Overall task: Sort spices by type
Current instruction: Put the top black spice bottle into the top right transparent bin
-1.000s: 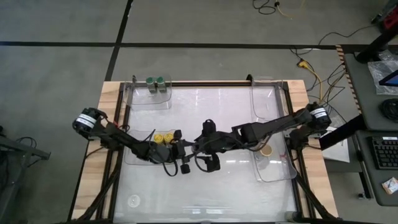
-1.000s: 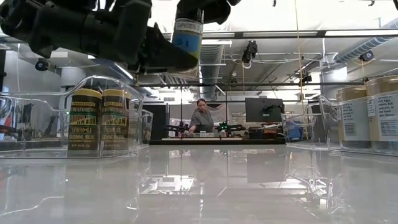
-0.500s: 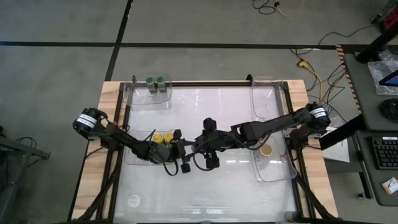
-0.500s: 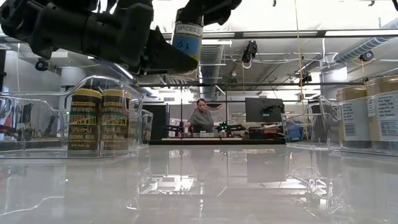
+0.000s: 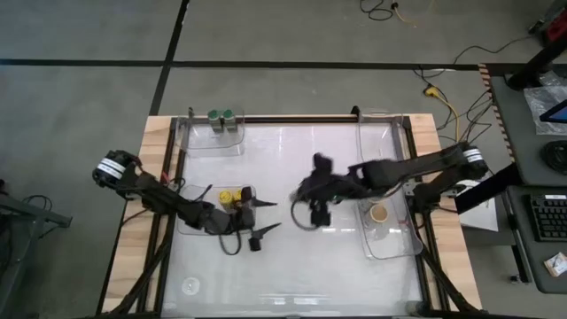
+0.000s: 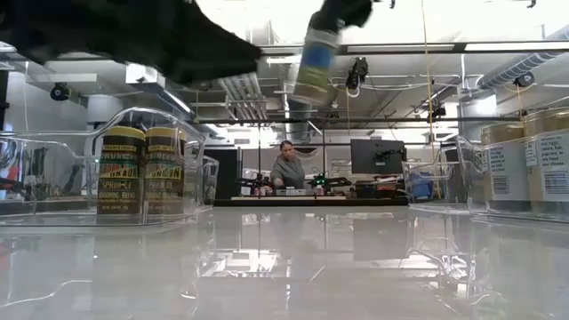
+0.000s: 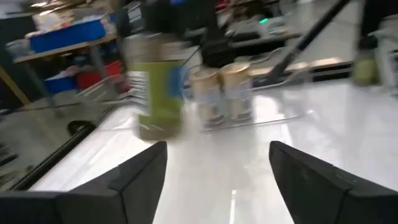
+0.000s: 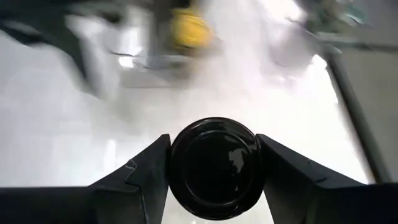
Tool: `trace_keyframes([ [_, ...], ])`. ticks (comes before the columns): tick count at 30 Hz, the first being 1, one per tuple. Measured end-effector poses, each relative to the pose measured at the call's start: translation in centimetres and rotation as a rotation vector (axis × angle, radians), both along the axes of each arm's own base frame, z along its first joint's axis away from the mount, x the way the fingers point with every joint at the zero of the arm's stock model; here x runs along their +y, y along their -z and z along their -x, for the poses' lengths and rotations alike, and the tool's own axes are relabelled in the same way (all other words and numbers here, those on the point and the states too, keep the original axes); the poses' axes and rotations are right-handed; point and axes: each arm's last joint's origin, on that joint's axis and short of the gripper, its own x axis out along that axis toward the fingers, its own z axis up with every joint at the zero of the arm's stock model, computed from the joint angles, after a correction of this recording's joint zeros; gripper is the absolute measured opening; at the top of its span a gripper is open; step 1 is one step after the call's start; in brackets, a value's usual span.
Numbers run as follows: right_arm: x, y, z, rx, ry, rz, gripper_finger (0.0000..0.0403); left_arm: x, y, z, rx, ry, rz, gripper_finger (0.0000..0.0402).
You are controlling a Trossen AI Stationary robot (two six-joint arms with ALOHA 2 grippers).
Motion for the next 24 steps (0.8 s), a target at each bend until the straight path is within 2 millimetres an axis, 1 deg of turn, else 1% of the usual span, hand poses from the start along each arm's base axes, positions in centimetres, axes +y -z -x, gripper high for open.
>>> trace_keyframes([
  [3,-0.8,-0.6,2.5,0.026,0.109,0.037,0.0199,-0.1,-0.7,1.5,-0.030,0.027,0.019,0.0274],
  [6,-1.7,-0.8,5.2,0.035,0.195,0.068,0.0206,-0.3,-0.6,3.2,-0.038,0.053,0.028,0.0275],
  [10,-4.1,-0.5,9.0,0.052,0.419,0.116,0.0207,-0.3,-0.7,4.8,-0.057,0.087,0.041,0.0271],
  [13,-6.3,0.0,11.1,0.073,0.597,0.100,0.0201,-0.1,-0.9,5.5,-0.064,0.097,0.028,0.0269],
  [15,-7.8,0.2,11.9,0.090,0.673,0.084,0.0199,0.0,-1.3,5.7,-0.082,0.099,0.020,0.0268],
  [17,-9.3,0.7,12.5,0.144,0.708,0.115,0.0201,0.1,-1.6,6.0,-0.091,0.099,0.008,0.0267],
  [21,-12.2,1.7,13.3,0.279,0.658,0.146,0.0207,0.2,-1.7,6.2,-0.093,0.099,-0.029,0.0267],
  [24,-14.6,2.3,13.9,0.311,0.673,0.143,0.0205,0.3,-1.5,6.3,-0.081,0.101,-0.051,0.0267],
])
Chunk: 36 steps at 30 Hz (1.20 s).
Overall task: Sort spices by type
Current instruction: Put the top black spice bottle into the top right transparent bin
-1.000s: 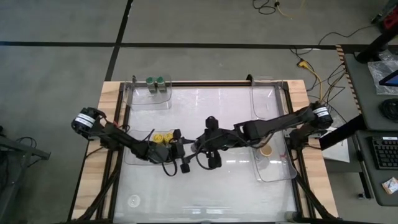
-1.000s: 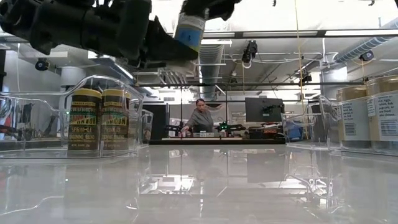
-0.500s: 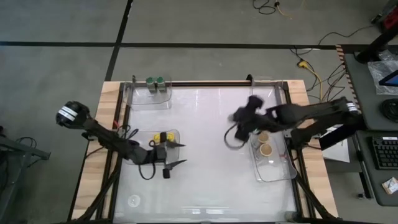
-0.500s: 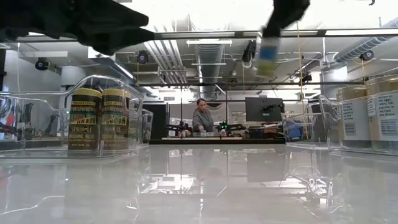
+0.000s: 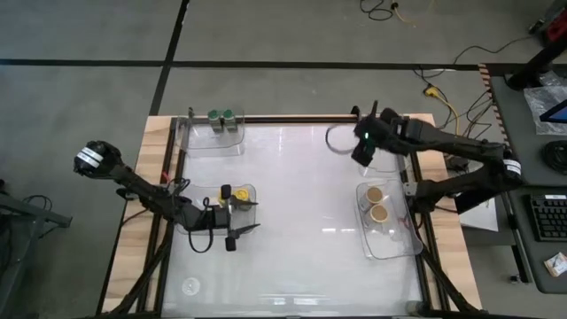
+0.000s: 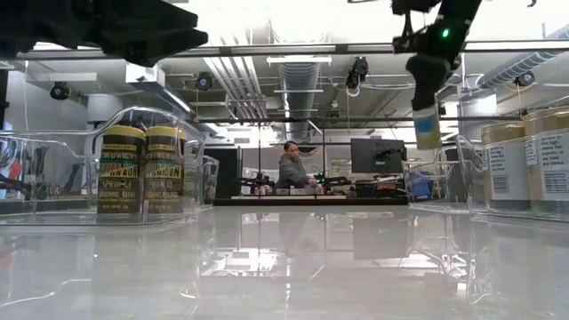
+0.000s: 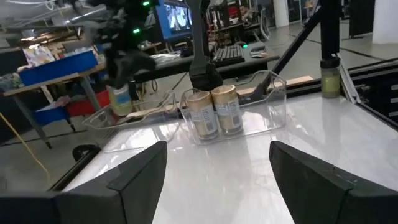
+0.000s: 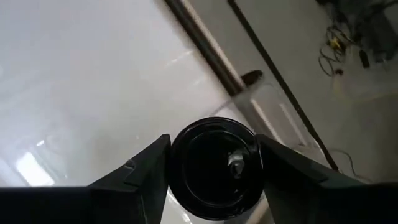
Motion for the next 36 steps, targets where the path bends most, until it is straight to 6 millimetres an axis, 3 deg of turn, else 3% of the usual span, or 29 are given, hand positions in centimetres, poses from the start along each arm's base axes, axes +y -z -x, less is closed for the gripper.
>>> trace_keyframes([
  [7,-4.6,1.2,1.7,-0.086,0.241,-0.061,0.0203,0.3,1.0,0.6,0.029,0.006,-0.023,0.0267],
  [18,-8.8,3.8,3.3,-0.263,0.522,-0.119,0.0202,1.7,0.8,3.1,-0.011,0.010,-0.088,0.0267],
  [25,-10.2,6.6,3.8,-0.315,0.667,-0.139,0.0202,2.6,2.2,4.6,-0.001,0.023,-0.052,0.0267],
  [36,-11.5,9.9,3.6,-0.338,0.773,-0.147,0.0205,2.6,2.8,5.0,0.010,0.090,-0.048,0.0263],
])
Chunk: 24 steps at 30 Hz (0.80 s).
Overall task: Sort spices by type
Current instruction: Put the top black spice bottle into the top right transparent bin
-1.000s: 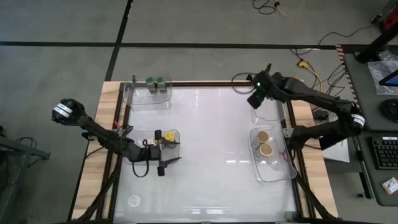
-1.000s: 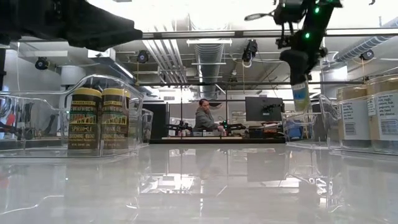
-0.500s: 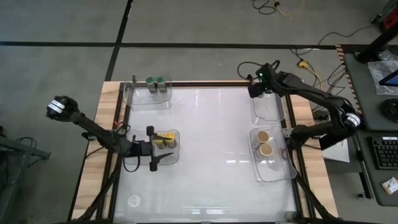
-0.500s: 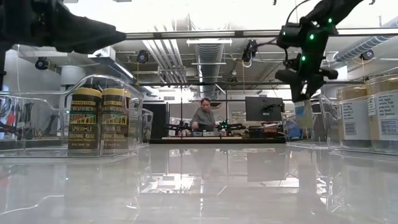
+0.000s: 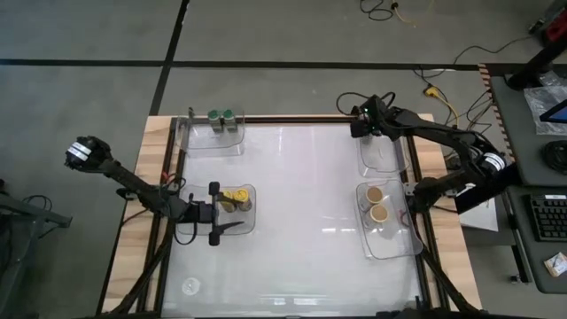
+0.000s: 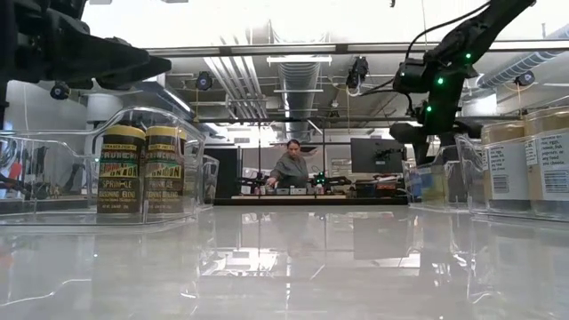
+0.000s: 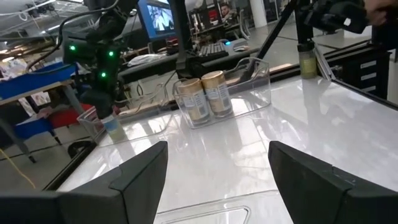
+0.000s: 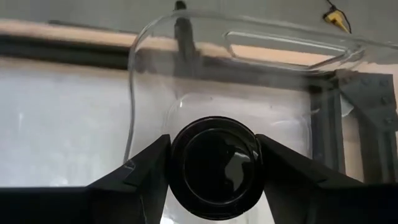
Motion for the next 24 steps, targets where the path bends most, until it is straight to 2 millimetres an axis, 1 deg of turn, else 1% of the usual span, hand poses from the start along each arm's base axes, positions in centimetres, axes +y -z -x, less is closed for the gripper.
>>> trace_keyframes([
  [5,-0.61,0.27,0.00,-0.014,0.030,0.018,0.0202,0.00,0.00,0.00,0.000,0.000,-0.003,0.0256],
  [11,-0.81,0.25,0.21,-0.014,0.025,0.021,0.0218,0.00,0.00,0.00,0.000,0.000,-0.014,0.0251],
  [19,-0.92,0.23,0.23,-0.028,0.032,0.025,0.0205,0.02,0.00,-0.01,0.000,-0.001,-0.014,0.0251],
  [24,-1.03,0.18,0.13,-0.036,0.022,0.039,0.0217,0.02,0.00,-0.01,0.000,-0.001,-0.014,0.0251],
])
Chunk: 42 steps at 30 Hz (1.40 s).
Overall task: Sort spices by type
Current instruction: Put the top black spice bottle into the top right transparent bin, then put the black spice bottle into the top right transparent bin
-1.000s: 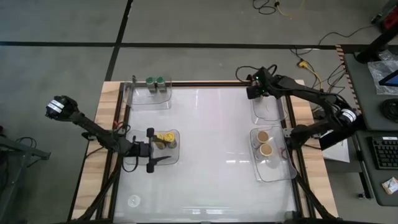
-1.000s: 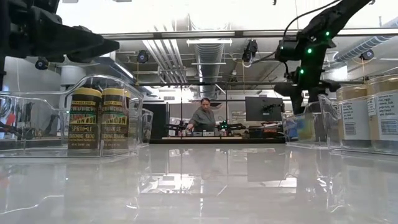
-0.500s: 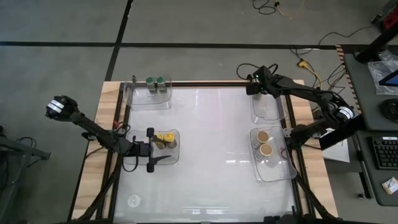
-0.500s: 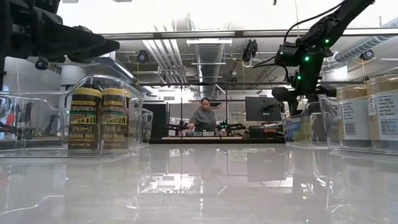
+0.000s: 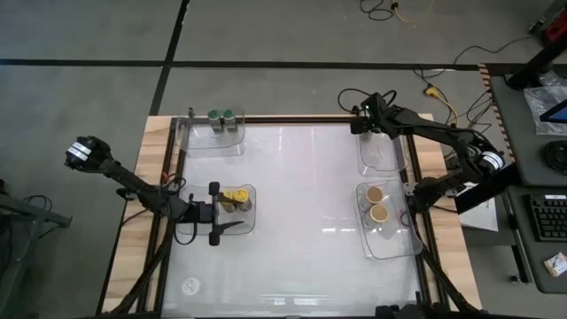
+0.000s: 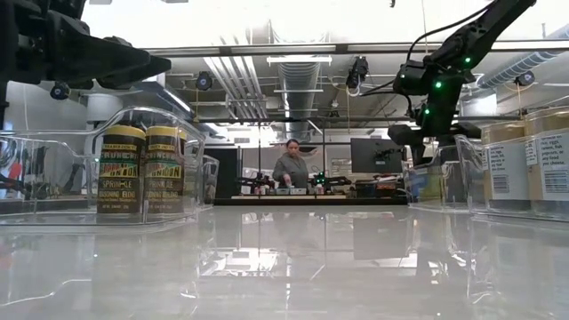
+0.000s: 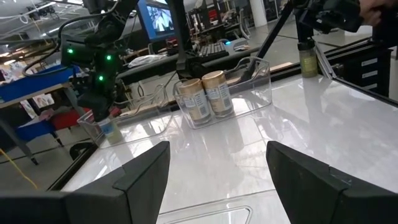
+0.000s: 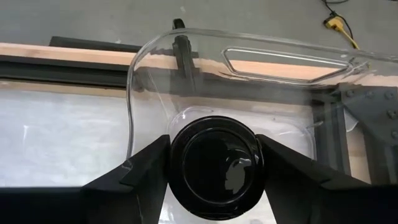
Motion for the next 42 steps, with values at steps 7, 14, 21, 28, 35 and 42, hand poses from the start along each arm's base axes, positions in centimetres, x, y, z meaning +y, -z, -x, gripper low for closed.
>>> trace_keyframes([
  [7,-0.2,0.0,0.0,0.022,0.025,0.035,0.0203,0.0,0.0,0.0,-0.003,0.000,0.002,0.0251],
  [14,-0.4,0.0,-0.2,0.006,0.026,0.058,0.0221,0.0,0.0,0.0,-0.003,0.000,0.002,0.0251],
  [21,-0.4,0.0,-0.2,0.014,0.018,0.057,0.0223,0.0,0.0,0.0,-0.002,0.000,0.004,0.0251],
  [28,-0.2,-0.3,-0.1,0.019,0.004,0.062,0.0241,0.0,0.0,0.0,0.001,0.001,0.003,0.0251],
  [35,1.0,-2.4,0.2,-0.016,-0.019,0.116,0.0300,0.0,0.0,0.0,0.001,0.001,0.003,0.0251],
  [42,6.0,-6.4,-1.5,-0.176,-0.250,0.220,0.0333,0.0,0.0,0.0,0.000,0.001,0.004,0.0251],
])
